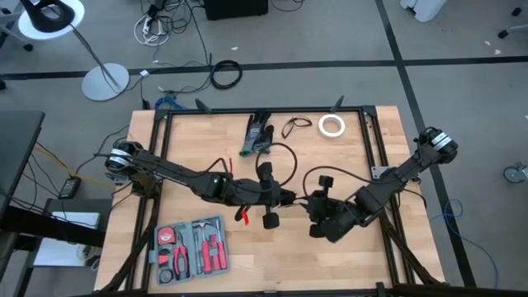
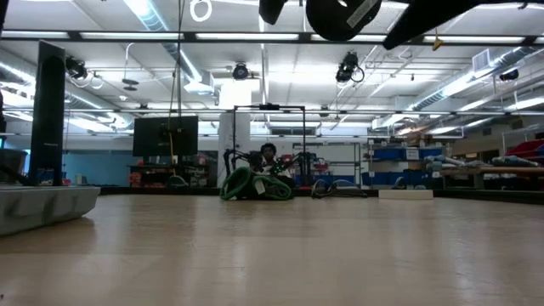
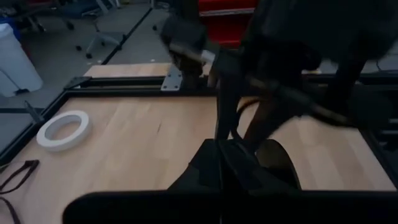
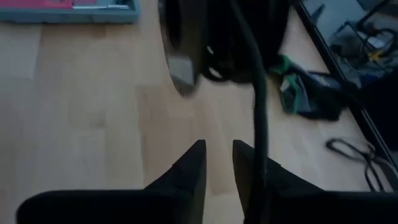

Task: Coil cords
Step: Coil the black wire into a spool

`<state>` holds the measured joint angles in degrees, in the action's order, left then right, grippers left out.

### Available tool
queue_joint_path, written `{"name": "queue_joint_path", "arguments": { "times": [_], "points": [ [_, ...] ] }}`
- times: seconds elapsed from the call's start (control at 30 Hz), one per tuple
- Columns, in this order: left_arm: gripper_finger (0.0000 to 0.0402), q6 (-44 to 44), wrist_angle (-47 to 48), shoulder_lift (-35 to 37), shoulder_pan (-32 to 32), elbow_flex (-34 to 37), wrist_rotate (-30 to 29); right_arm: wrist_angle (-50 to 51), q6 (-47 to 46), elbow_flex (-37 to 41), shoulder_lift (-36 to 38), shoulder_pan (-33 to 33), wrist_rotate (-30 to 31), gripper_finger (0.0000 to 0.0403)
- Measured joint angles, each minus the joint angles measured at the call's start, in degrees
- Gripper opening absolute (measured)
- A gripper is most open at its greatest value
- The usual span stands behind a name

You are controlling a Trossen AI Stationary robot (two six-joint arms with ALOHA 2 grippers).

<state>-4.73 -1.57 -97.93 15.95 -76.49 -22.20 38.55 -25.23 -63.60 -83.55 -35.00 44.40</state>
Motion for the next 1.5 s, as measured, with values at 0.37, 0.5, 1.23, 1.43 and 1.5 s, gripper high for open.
{"name": "queue_joint_path", "arguments": {
  "times": [0.37,0.5,1.23,1.43,1.5],
  "points": [
    [0.0000,0.02,-1.37,0.07,-0.07,0.02,0.18,17.97,-20.13,-0.01,0.67,-6.82,3.88,0.0079],
    [0.0000,0.02,-1.53,0.07,-0.12,0.02,0.20,22.12,-26.61,-0.01,0.72,-9.64,4.41,0.0081],
    [0.0000,2.80,-1.49,0.15,-0.62,0.11,-2.38,22.22,-64.84,13.48,0.70,-24.90,-8.55,0.0077],
    [0.0000,1.07,-0.80,0.19,0.74,1.01,-2.66,11.13,-69.84,16.91,0.70,-29.82,1.02,0.0077],
    [0.0000,-0.26,-2.59,0.22,2.31,2.87,-2.62,4.68,-67.77,18.46,0.70,-30.37,2.46,0.0077]
  ]
}}
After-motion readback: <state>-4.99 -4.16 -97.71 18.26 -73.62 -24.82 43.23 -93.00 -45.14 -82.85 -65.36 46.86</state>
